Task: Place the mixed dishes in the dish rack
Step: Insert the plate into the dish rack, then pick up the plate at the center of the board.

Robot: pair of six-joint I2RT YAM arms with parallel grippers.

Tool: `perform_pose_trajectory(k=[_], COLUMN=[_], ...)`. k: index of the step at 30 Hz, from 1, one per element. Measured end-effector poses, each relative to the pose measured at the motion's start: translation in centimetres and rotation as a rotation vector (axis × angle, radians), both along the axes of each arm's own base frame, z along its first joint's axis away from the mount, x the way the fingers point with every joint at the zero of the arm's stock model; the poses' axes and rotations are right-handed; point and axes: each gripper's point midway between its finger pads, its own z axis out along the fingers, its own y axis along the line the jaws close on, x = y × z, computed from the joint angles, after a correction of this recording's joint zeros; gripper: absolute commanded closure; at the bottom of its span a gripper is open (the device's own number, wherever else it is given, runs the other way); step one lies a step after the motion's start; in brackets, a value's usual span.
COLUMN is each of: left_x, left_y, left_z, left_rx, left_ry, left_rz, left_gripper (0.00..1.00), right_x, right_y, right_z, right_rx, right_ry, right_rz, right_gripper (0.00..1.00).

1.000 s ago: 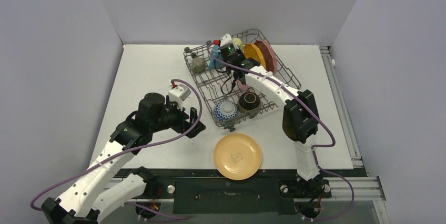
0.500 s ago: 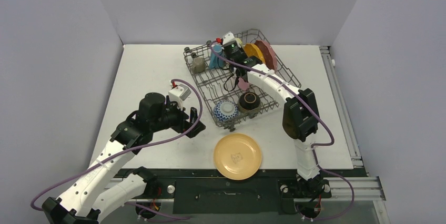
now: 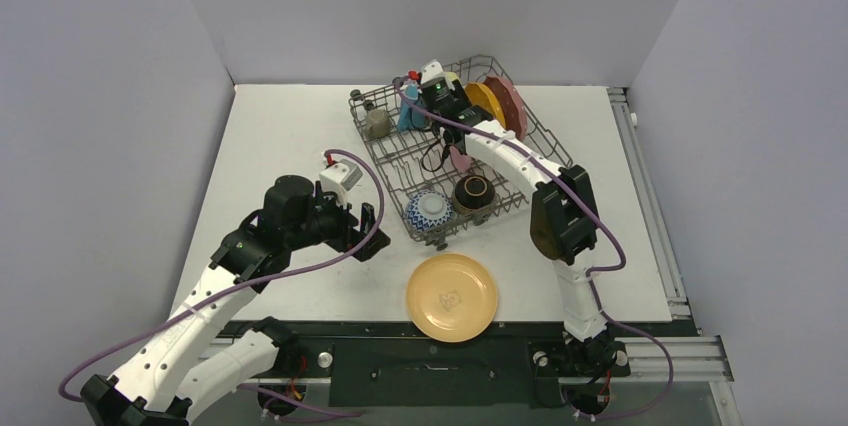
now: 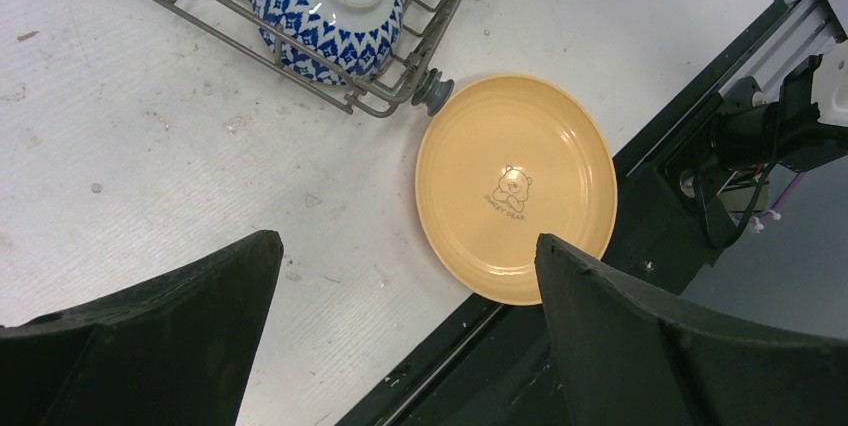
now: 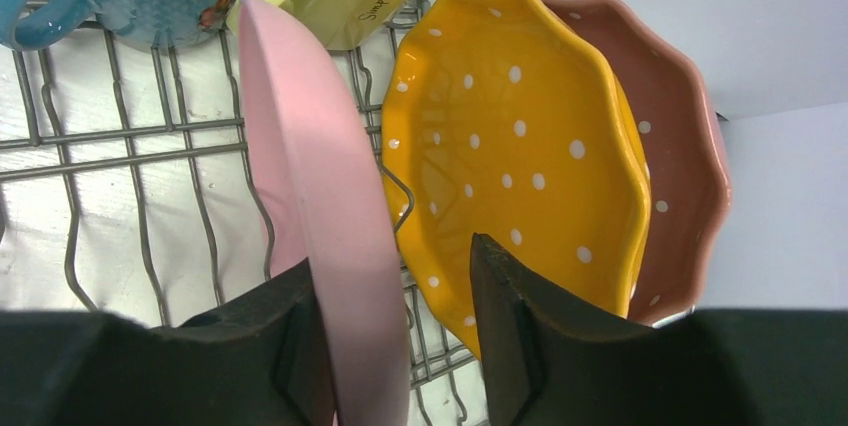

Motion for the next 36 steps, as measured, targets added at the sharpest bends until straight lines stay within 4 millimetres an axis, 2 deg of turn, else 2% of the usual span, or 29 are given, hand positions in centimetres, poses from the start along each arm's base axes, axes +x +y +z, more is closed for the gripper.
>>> perform_pose_trajectory(k=[10,25,36], left_x=[0.1,0.1,0.1], left_y=[0.1,0.1,0.1], left_z=[0.0,0.0,0.0], left_rx=[0.000,0.000,0.000], left_ry=[0.000,0.000,0.000], left_rz=[0.004,0.005,0.006], left_gripper=[0.04,0.04,0.04], right_x=[0.5,0.4,-0.5], right_y=[0.3,1.1,1.9], right_z=[1.4,1.5,4.5], right_rx=[0.037,0.105,0.180], right_ry=[-0.034,-0.033,-0.065], right_rz=[-0.017,-0.019,0.003], right_gripper=[0.50,0.49,0.48])
